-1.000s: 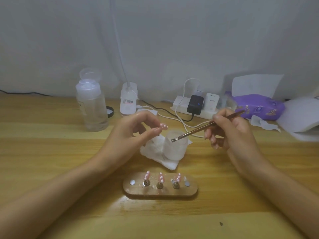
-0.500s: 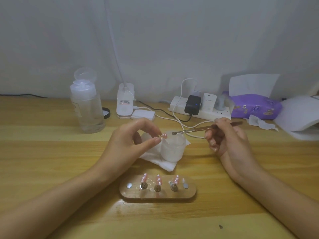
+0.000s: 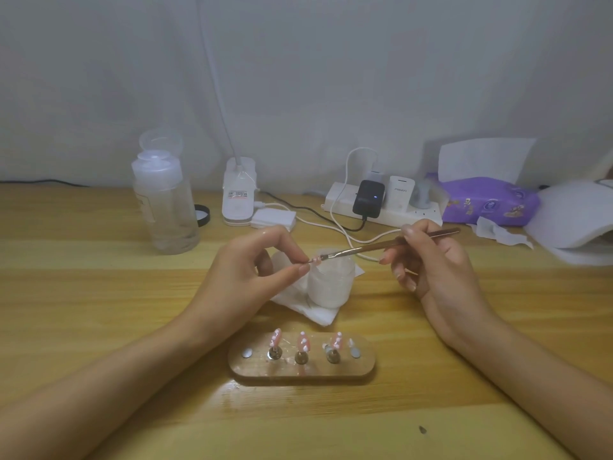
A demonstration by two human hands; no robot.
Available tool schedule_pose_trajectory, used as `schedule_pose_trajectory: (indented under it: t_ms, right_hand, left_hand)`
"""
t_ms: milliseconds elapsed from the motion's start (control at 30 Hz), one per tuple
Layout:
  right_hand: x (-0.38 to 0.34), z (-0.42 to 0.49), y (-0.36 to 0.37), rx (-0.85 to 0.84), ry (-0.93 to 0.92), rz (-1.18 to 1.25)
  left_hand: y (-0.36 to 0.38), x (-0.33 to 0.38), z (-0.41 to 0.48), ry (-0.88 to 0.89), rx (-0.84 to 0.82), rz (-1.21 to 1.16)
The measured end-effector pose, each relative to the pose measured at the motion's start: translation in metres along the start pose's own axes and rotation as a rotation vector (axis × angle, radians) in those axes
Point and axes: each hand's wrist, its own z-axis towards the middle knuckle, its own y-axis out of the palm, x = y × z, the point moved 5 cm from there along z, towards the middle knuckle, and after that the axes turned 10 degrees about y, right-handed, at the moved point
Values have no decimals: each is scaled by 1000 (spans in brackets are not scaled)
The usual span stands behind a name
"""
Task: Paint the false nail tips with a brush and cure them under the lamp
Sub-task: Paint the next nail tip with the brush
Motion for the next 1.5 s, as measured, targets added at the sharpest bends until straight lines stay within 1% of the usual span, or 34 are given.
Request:
schedule_pose_trajectory:
  t_ms: [133,300,433,567,700,833,1000,1133,1267,1400,1500]
  right_hand:
    - [-2,-1,5,-60,-35,-16]
    - [0,0,0,-13,-23,-26]
    - [-3,-2,6,-72,-43,-27]
    - [0,0,1,-18,-29,-33]
    - [-2,-1,6,-78,-45,-18]
    - [0,1,1,-15,-23,-31]
    - [-2,-2,6,-79,-51,-28]
    - [0,0,0,-6,-37,-52]
    - [-4,-3,5,-58,-71,-52]
    - [-1,0,-2,20,-30,-60]
    - [-3,-1,0,-16,-52,-22]
  left_hand:
    - [0,1,0,12,1,-1]
    - [0,0,0,10,0,-6]
    - [0,1,-1,6,5,-13]
    - [1,1,-1,1,-6,-9]
    - [1,1,0,8,-10,-13]
    - [1,0,1,2,-3,-18]
    - [0,2,-2,5,-6,-4]
    - [1,2,-2,-11,0,13]
    - [1,1,-2,-32,7,3]
    - [0,2,-3,-28,14,8]
    - [0,4,-2,-13,10,-3]
